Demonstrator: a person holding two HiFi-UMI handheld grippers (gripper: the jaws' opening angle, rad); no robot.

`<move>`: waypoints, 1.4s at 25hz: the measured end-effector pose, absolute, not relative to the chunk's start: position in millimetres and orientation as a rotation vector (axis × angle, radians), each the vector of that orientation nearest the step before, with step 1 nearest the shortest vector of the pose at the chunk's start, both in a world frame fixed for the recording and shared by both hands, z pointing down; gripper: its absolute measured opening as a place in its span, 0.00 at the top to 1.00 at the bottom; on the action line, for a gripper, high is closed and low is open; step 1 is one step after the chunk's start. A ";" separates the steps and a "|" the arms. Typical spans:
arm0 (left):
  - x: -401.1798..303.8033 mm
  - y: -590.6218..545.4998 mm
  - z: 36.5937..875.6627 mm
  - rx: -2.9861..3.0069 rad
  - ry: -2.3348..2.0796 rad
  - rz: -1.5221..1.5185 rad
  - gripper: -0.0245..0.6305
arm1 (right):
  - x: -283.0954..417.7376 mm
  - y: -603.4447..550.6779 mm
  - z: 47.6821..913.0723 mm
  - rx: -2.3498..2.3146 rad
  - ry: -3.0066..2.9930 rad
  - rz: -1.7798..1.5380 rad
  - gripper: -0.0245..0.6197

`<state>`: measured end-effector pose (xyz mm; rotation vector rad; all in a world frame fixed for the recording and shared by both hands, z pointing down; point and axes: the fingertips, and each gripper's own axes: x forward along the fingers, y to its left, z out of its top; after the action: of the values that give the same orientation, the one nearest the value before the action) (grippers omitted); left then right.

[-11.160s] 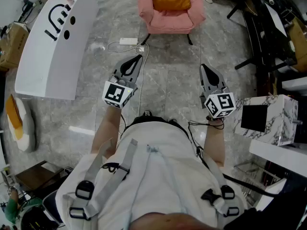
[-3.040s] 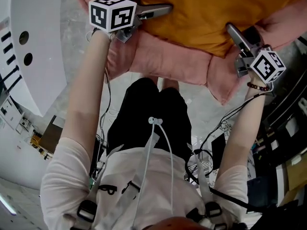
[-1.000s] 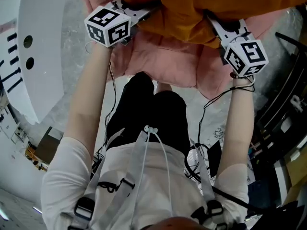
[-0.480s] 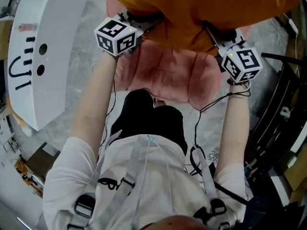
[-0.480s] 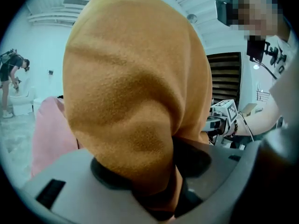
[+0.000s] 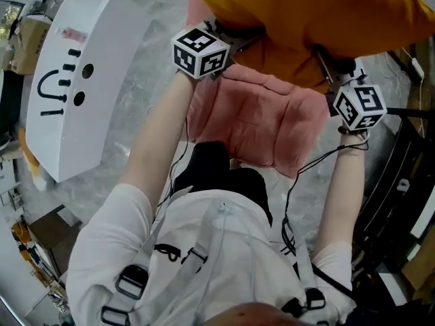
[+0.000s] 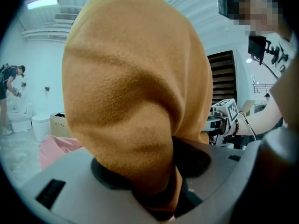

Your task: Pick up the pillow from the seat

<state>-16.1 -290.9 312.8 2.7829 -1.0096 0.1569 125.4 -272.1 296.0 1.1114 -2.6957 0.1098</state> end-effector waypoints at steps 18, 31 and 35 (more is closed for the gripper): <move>7.5 -284.3 208.3 2.900 -1.069 0.044 0.57 | 147.7 -264.4 189.6 1.190 -2.694 -0.109 0.70; 5.4 -284.6 123.7 3.019 -1.036 -0.007 0.57 | 143.3 -261.6 110.0 1.223 -2.709 -0.232 0.68; 1.1 -290.6 95.5 3.054 -1.037 -0.050 0.57 | 138.1 -264.2 79.8 1.246 -2.691 -0.312 0.67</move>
<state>1.1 -290.6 95.5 3.0537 -1.0371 -0.0500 138.1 -264.2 79.8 1.2460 -2.6914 -0.3119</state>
